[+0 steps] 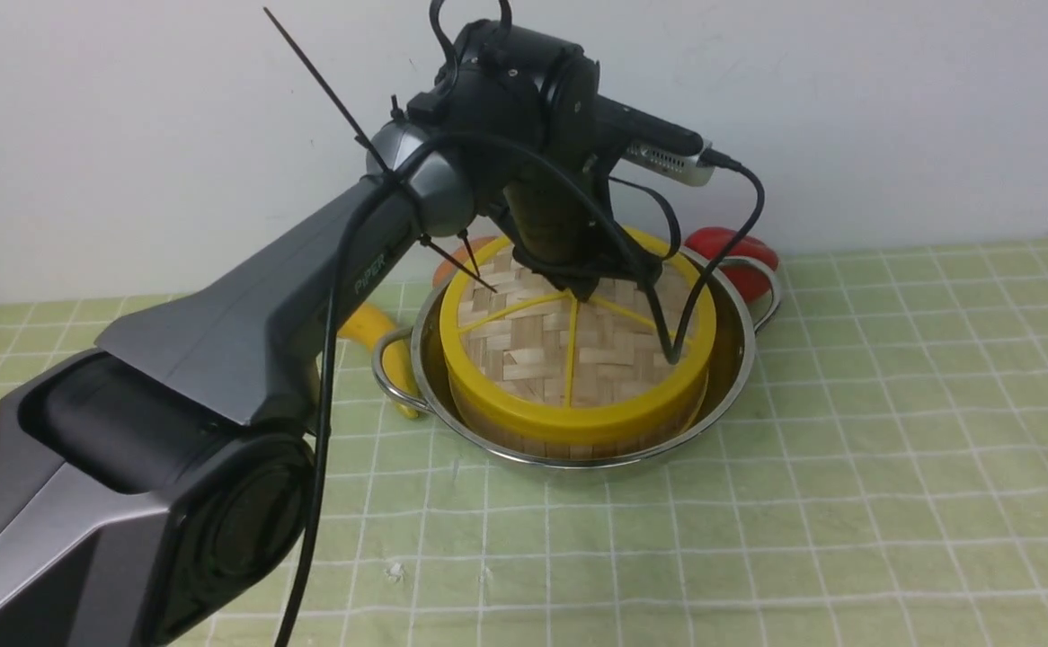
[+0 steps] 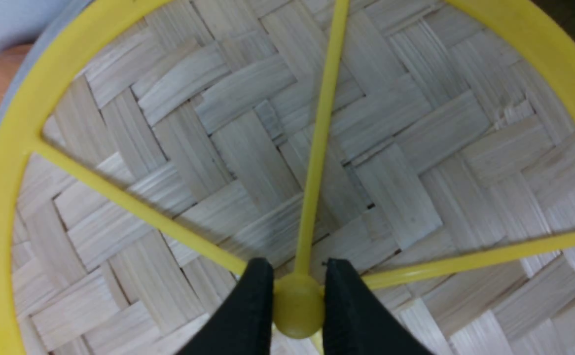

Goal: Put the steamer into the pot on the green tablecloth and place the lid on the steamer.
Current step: 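Place the yellow bamboo steamer lid onto the steamer in the pot with the left gripper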

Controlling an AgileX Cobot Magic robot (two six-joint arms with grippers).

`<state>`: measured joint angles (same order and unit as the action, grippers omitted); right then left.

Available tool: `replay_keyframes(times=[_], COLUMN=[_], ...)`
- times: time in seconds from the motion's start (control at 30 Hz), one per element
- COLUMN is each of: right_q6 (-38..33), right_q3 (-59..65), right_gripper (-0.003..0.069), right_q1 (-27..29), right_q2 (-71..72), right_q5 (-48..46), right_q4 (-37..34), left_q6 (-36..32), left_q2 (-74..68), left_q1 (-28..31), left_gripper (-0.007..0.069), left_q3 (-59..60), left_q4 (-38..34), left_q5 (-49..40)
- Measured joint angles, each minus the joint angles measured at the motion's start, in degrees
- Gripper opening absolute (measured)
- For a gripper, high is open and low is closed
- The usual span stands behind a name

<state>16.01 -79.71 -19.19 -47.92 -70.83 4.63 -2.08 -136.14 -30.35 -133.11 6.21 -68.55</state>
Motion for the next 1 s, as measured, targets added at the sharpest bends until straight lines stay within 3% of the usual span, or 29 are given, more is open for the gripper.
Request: replay_keyframes(times=[0.33, 0.37, 0.4, 0.63, 0.77, 0.87, 1.0], right_q6=[0.0, 0.0, 0.0, -0.7, -3.0, -4.6, -5.6], right_q3=[0.0, 0.0, 0.0, 0.0, 1.3, 4.7, 16.3], right_gripper=[0.0472, 0.0472, 0.0472, 0.0472, 0.0437, 0.0385, 0.0231], right_q1=[0.0, 0.0, 0.0, 0.0, 0.0, 0.0, 0.0], right_q2=[0.0, 0.0, 0.0, 0.0, 0.7, 2.9, 9.7], right_q5=[0.0, 0.0, 0.0, 0.0, 0.4, 2.2, 11.2], right_q4=[-0.2, -0.2, -0.2, -0.3, -0.4, -0.4, 0.1], left_q6=[0.0, -0.1, -0.1, -0.1, -0.2, -0.2, 0.0], left_q2=[0.0, 0.0, 0.0, 1.0, 4.1, 6.7, 11.0], left_q1=[0.2, 0.2, 0.2, 0.3, 0.3, 0.3, 0.3], left_gripper=[0.0158, 0.0222, 0.023, 0.0524, 0.0592, 0.0586, 0.0456], left_q3=[0.0, -0.1, -0.1, -3.4, -4.9, -5.0, -5.1], left_q4=[-0.5, 0.0, 0.0, 4.3, 5.5, 5.8, 4.8], left_q5=[0.1, 0.0, 0.0, -1.0, -1.0, -1.0, -1.0])
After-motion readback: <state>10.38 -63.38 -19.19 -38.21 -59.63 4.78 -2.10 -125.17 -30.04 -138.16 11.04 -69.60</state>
